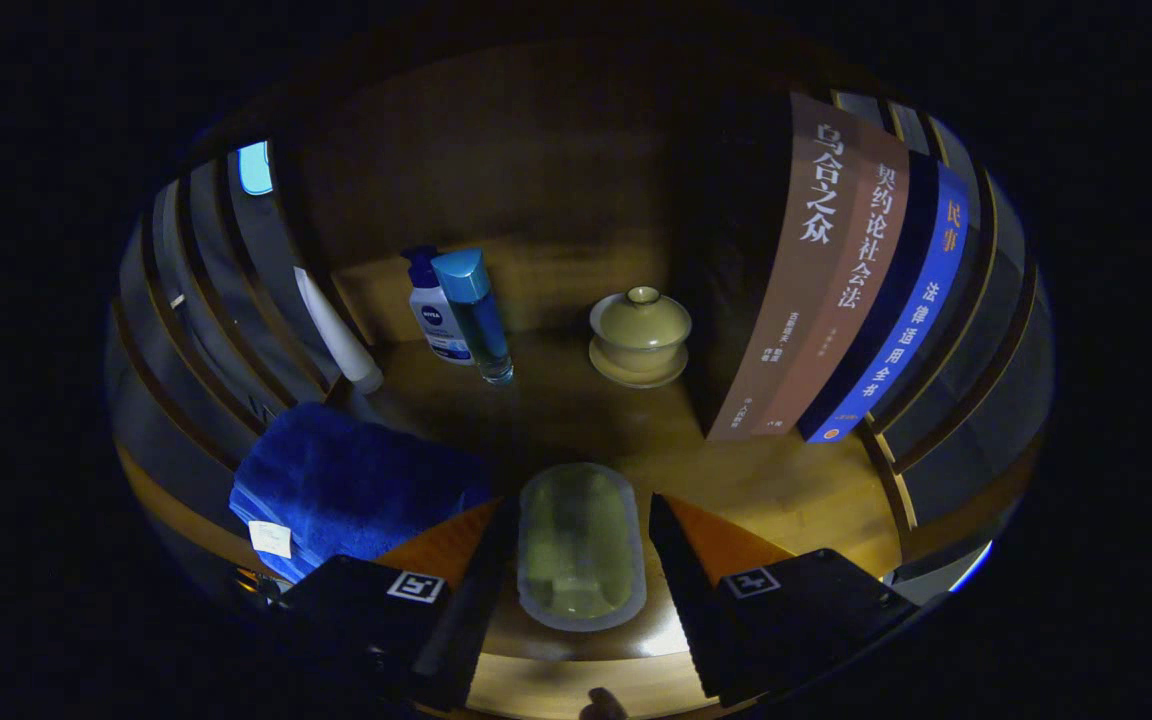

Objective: Pull open the drawer, take out the items inside it, and place them on the countertop above the cabinet.

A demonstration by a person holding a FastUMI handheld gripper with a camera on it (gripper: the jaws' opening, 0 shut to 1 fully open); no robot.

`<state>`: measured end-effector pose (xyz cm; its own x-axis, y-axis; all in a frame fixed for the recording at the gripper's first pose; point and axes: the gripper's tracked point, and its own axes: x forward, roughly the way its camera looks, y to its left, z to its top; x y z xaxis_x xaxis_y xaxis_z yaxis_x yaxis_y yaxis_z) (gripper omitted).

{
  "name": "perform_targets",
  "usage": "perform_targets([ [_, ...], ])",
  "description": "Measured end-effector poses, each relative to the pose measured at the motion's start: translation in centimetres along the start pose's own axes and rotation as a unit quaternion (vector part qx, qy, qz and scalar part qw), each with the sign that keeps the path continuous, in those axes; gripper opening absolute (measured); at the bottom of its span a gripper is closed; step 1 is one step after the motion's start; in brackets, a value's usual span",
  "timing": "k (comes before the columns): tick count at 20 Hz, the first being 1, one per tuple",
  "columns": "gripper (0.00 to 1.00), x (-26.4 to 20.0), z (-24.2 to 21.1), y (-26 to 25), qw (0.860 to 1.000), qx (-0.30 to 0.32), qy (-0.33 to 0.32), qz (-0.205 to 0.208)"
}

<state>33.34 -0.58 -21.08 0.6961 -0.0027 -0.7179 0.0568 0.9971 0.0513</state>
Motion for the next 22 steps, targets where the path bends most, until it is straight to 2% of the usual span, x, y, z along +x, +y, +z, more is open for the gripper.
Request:
perform_targets([
  [2, 0.85, -0.7, -0.1, 0.0, 1.0, 0.0, -0.005, 0.002],
  [6, 1.0, -3.1, -0.4, 0.1, 1.0, -0.003, -0.022, 0.005],
  [10, 1.0, -7.0, -2.0, 0.4, 0.998, -0.008, -0.053, 0.012],
  [13, 1.0, -11.2, -3.4, 1.0, 0.994, -0.012, -0.106, 0.023],
  [22, 1.0, -24.6, -8.4, 1.0, 0.967, 0.012, -0.249, 0.06],
])
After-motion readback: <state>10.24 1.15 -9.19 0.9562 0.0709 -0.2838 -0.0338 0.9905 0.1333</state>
